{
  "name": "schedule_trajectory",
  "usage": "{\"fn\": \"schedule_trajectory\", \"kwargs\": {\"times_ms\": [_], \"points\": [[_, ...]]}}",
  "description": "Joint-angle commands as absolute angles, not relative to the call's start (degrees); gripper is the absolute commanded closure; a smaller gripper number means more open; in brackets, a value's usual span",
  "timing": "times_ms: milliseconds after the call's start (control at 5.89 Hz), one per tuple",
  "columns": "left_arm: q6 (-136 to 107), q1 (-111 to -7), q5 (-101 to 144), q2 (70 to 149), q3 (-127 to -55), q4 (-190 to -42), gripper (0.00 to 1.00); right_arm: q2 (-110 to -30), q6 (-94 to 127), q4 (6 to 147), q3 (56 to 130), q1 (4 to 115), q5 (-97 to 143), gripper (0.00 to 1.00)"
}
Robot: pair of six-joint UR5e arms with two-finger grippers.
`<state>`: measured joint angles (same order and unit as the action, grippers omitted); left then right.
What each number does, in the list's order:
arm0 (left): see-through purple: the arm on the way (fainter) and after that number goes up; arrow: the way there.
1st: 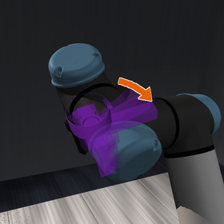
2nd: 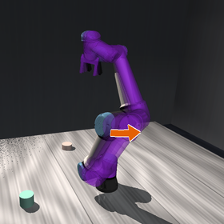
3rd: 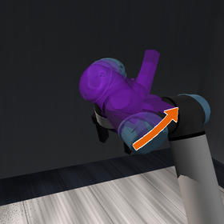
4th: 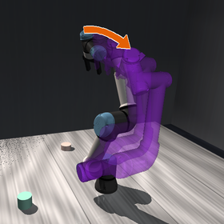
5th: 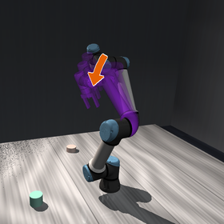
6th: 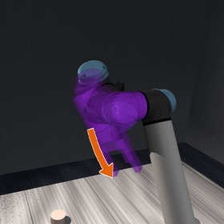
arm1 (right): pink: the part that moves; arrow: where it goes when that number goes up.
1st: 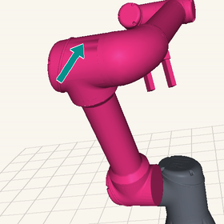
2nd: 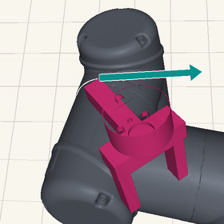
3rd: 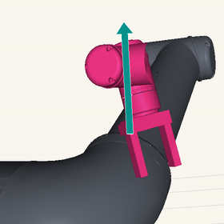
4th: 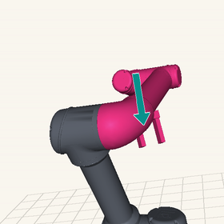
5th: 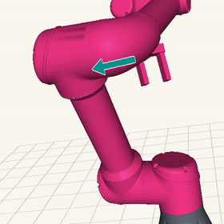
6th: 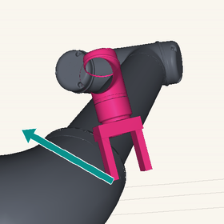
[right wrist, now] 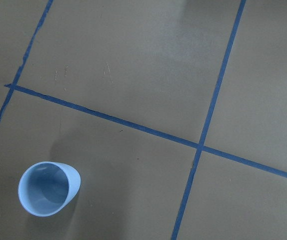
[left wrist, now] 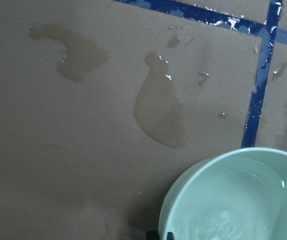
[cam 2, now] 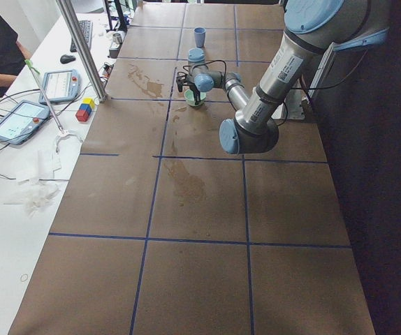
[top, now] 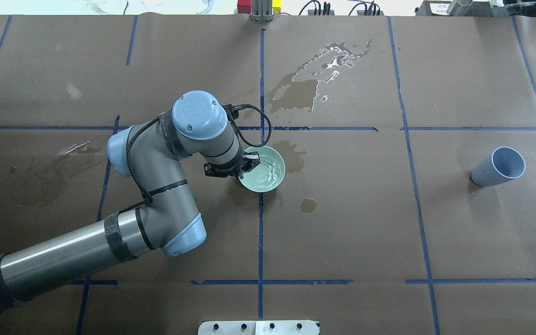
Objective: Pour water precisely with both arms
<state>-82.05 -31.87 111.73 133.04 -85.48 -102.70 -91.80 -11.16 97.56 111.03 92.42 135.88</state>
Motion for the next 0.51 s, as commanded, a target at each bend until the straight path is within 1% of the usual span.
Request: {"fn": "schedule_trajectory", "kwargs": {"times_ms": [0, 340], "points": [[-80.17, -34.71, 111.88, 126.7, -92.68, -103.27, 1.0, -91.93, -11.16, 97.56, 110.92, 92.37, 135.97, 0.0], [-71.75, -36.46, 112.15, 119.65, -98.76, -103.62, 1.0, -91.93, -11.16, 97.56, 110.92, 92.37, 135.97, 0.0]]}}
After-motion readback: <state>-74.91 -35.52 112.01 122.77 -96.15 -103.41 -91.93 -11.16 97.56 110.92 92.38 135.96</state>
